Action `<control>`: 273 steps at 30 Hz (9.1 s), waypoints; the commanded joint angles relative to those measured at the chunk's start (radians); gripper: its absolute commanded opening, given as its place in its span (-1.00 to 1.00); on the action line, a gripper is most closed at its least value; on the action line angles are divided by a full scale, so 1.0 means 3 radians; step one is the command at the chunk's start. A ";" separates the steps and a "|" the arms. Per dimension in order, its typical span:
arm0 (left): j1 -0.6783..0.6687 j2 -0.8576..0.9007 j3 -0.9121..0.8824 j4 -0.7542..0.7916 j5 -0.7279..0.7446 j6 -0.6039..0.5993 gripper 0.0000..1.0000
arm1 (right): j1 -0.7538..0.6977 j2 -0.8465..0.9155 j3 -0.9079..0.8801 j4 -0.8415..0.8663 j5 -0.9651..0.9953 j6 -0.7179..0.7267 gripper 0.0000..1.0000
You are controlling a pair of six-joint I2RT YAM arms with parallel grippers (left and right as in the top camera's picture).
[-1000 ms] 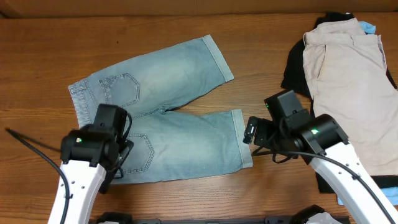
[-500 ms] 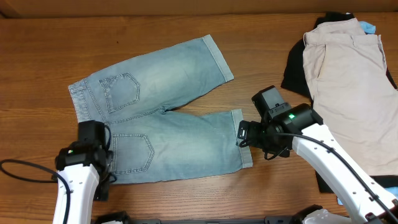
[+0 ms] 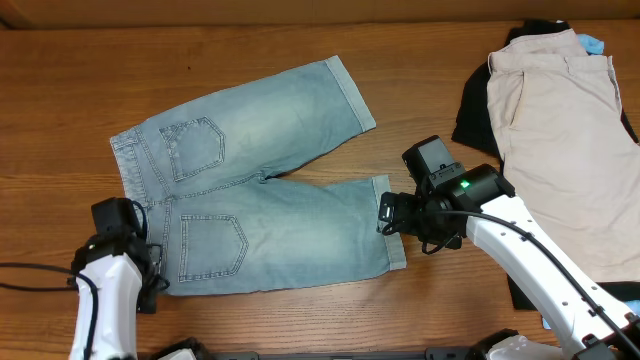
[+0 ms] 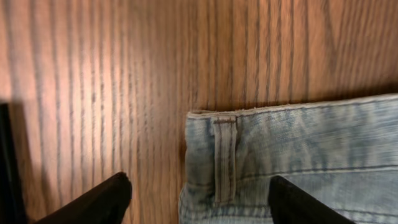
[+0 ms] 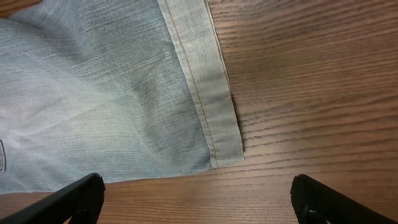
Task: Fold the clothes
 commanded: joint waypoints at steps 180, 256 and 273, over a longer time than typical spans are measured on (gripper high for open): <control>-0.0449 0.1209 0.2845 -0.1431 0.0205 0.1817 1.00 | -0.0081 0.1985 0.1068 0.2323 0.0000 -0.0702 0.70; -0.0881 0.1212 0.1008 -0.0019 0.0549 0.2219 -0.92 | -0.0722 0.0551 0.1101 -0.0192 -0.0028 -0.0982 0.68; -0.0371 0.1212 0.1045 -0.0544 0.0889 0.2237 0.04 | -0.0720 0.0852 0.0989 0.0376 -0.0065 -0.1353 0.69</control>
